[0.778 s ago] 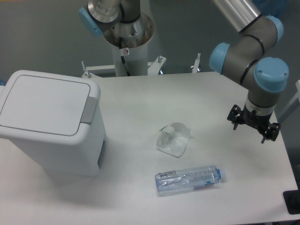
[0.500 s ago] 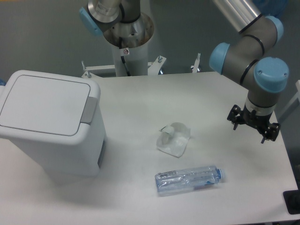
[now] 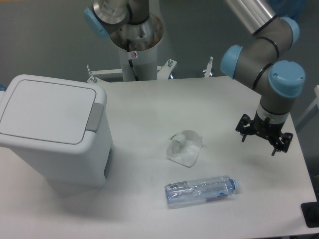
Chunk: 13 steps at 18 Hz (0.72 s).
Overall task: Open the trash can
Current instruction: 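Raise the gripper up from its start pose beside the table, then move the open gripper over to the trash can's grey latch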
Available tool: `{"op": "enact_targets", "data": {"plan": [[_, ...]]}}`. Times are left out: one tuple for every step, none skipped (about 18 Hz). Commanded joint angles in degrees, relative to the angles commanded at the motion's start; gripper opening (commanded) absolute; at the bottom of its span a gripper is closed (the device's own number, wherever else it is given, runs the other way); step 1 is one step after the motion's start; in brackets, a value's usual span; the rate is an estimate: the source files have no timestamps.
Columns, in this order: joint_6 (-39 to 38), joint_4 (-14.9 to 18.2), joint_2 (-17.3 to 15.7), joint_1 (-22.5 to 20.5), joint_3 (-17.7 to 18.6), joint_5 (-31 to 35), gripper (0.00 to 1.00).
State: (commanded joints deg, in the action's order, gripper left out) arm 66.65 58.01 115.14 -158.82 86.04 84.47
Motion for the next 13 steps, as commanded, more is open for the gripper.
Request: {"op": "enact_targets", "data": {"plan": [[-2.2,0.0,-0.2,0.4,-0.1,-0.3,1.00],[-3.9,-0.1,-0.4,1.2,-0.7,-1.3,1.00],[-4.9,-0.1,-1.1,1.8,-0.9,-2.5,1.00],[-4.7,-0.7,-1.8,2.0,-1.1,-4.1,1.00],[-5.2,-2.4,-2.7,2.6,-1.3,-7.2,1.00],[-5.7,-2.5,-3.5,2.7,-1.0,-10.0,1.00],[-7.7,-2.5,-4.7,2.7,-0.5,-12.5,1.00],[-10.6,-2.3,-5.7,2.7,0.0,-14.8,1.00],[-12.8,-2.0,-6.4,2.7,0.1,-16.9,1.00],[-14.1,-1.8,-6.9,3.3,0.2,-19.1,1.00],[-15.5,-1.5,-7.6,4.3,0.2,-22.0,1.00],[-17.3,-1.4,-8.6,4.9,0.1,-24.6,1.00],[-20.0,-1.4,-9.8,5.4,0.1,-26.8,1.00]]}}
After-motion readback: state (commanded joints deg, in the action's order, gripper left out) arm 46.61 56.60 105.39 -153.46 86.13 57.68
